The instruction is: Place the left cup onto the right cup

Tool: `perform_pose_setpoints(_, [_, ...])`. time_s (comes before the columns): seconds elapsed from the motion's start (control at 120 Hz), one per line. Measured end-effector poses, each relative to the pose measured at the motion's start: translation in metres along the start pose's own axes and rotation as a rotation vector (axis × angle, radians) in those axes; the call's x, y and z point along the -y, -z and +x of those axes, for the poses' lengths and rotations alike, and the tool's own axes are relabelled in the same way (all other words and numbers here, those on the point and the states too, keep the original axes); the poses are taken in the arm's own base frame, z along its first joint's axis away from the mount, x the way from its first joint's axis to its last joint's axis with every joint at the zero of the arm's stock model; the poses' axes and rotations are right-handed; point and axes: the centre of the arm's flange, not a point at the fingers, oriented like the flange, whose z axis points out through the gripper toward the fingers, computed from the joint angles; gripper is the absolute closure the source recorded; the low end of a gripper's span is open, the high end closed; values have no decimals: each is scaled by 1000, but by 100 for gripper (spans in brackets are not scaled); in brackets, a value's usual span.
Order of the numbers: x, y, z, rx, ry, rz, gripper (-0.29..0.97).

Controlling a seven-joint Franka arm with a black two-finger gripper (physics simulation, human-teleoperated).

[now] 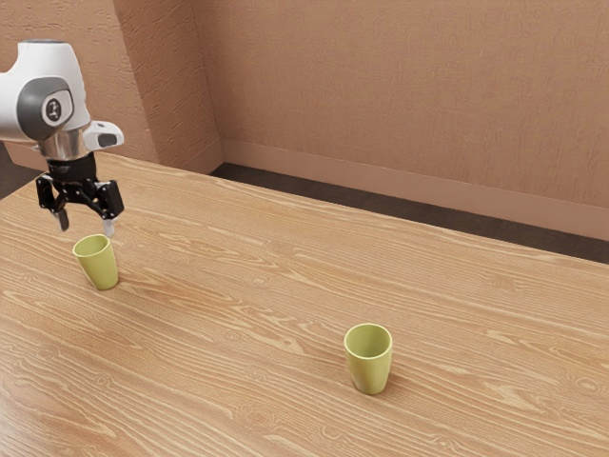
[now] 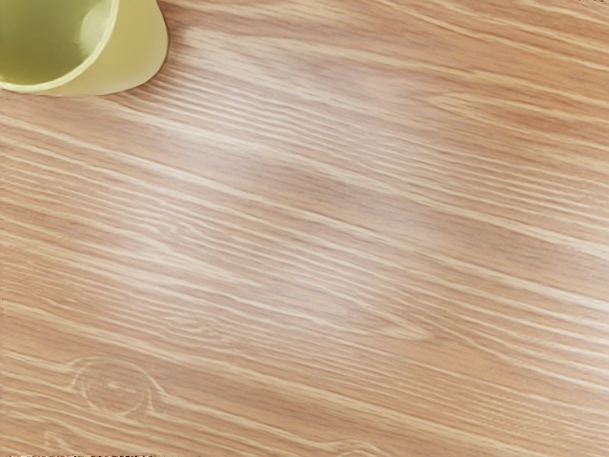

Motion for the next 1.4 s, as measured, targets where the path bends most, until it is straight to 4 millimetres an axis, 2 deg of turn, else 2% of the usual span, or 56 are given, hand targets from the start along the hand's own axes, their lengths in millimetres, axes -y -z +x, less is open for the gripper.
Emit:
perform_pose_setpoints(0.192, [22,-8,2,3,33,-3,0])
perform_pose_setpoints(0.392, [47,-30,14,21,61,-11,0])
perform_pose_setpoints(0.617, [40,-44,34,7,29,-10,0])
perform_pose_setpoints(0.858, [42,-47,46,-5,15,-3,0])
perform_pose_setpoints(1.1, [55,-50,47,-8,24,-1,0])
perform_pose_setpoints(1.4, [59,-53,48,-14,-16,2,0])
